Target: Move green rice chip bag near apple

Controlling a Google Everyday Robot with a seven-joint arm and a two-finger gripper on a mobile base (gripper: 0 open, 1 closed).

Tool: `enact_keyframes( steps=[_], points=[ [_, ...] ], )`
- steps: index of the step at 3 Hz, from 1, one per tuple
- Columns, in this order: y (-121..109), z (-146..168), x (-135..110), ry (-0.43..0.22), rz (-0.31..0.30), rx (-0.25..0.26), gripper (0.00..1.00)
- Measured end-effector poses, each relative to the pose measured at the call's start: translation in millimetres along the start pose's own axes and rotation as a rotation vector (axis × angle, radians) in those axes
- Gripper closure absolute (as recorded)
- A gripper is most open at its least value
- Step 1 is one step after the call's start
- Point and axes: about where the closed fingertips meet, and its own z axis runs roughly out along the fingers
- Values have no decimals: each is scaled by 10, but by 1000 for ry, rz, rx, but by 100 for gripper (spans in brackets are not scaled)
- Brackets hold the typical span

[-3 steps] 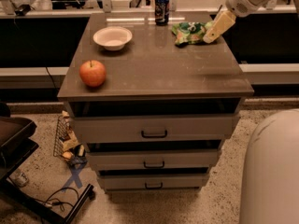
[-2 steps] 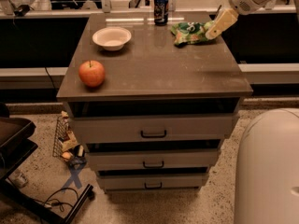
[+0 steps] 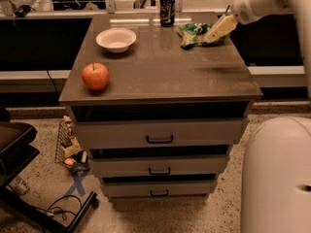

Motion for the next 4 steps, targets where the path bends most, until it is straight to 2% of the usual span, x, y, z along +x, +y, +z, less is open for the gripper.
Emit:
enact_keyframes(
  steps=[1,2,4],
  points=[
    [-92,360,59,-115,62,23,0],
    [-176,657,68,-137,24,61,0],
    [-355,893,220,8,-105,141,0]
  ],
)
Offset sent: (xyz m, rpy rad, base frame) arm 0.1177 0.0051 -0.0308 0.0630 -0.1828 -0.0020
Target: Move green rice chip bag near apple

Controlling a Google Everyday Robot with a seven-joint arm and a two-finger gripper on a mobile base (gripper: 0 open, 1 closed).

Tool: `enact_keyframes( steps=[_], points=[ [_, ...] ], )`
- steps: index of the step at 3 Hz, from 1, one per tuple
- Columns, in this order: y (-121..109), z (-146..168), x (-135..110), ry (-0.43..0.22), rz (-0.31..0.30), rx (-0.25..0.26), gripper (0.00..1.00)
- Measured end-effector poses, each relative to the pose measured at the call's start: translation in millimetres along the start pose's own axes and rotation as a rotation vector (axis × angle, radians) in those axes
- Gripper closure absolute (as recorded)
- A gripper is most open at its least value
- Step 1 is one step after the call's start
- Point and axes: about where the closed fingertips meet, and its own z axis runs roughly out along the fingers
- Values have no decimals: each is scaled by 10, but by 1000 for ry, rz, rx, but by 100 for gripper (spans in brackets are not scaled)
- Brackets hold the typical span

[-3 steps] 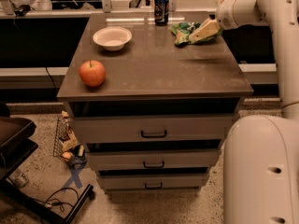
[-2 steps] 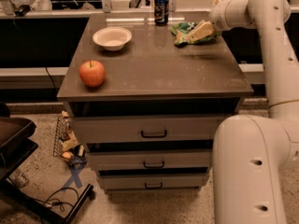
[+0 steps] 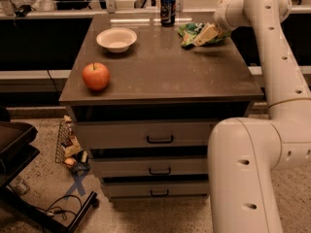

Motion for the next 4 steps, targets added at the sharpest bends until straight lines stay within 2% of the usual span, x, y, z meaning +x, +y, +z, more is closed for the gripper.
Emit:
enact_keyframes(
  steps=[1,2,3,4],
  points=[
    [-7,45,150,69,-8,8,0],
    [73,55,315,94,42,-17,17],
    [252,70,454,104,102,-77,40],
    [271,70,449,106,106,-87,64]
  ],
)
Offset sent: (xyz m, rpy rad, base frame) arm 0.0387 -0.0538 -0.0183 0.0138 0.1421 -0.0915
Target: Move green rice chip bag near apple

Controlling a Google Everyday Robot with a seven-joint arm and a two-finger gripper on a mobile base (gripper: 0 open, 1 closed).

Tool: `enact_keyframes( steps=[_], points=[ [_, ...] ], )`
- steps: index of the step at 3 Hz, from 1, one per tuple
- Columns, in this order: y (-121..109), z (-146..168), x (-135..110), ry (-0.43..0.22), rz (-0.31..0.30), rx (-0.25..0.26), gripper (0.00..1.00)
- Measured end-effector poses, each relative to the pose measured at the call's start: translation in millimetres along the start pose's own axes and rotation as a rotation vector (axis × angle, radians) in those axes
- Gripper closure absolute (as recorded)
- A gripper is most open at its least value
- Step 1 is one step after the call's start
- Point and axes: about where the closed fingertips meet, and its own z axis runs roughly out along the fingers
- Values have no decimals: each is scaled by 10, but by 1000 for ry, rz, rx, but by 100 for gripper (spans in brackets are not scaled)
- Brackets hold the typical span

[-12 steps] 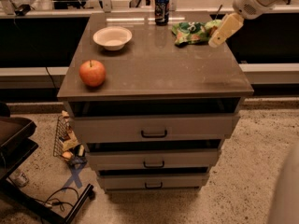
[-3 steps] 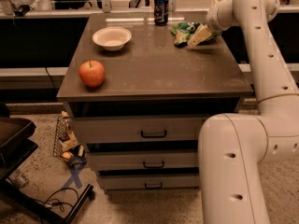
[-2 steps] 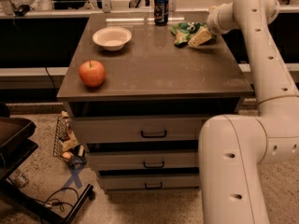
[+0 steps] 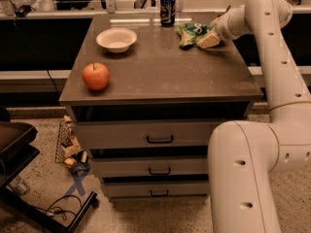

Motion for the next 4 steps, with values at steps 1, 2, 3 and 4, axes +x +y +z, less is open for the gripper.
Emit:
enact_keyframes(
  steps=[1,2,3,4],
  points=[
    [0,-10,-9,0,0,0,87],
    [17,11,-9,1,0,-4,100],
    [18,9,-12,1,0,-4,100],
    [-11,-49,-288,0,-67,11,100]
  ],
)
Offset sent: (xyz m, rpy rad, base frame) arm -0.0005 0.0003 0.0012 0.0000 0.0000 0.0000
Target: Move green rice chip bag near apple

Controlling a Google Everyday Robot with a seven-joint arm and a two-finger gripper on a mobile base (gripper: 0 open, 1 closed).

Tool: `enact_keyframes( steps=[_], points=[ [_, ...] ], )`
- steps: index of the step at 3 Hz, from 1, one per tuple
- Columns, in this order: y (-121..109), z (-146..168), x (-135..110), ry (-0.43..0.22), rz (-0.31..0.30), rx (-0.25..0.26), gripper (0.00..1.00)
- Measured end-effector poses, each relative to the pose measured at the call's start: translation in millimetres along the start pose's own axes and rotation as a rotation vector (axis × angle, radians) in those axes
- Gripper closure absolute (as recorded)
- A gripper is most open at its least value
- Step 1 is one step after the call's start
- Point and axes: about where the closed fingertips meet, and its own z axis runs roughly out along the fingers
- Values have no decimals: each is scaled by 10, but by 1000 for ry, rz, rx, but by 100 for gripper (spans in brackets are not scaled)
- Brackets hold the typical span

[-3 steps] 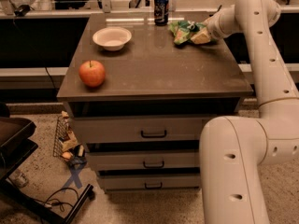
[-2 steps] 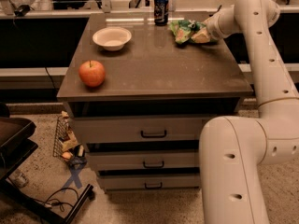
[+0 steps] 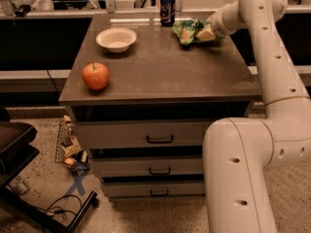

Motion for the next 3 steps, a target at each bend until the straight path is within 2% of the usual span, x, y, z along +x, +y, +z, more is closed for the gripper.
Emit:
enact_keyframes(
  steps=[1,3],
  points=[
    [-73,-137,-224,-1,-51,19,100],
    [-169,-819,-372,82,-45,11,100]
  ],
)
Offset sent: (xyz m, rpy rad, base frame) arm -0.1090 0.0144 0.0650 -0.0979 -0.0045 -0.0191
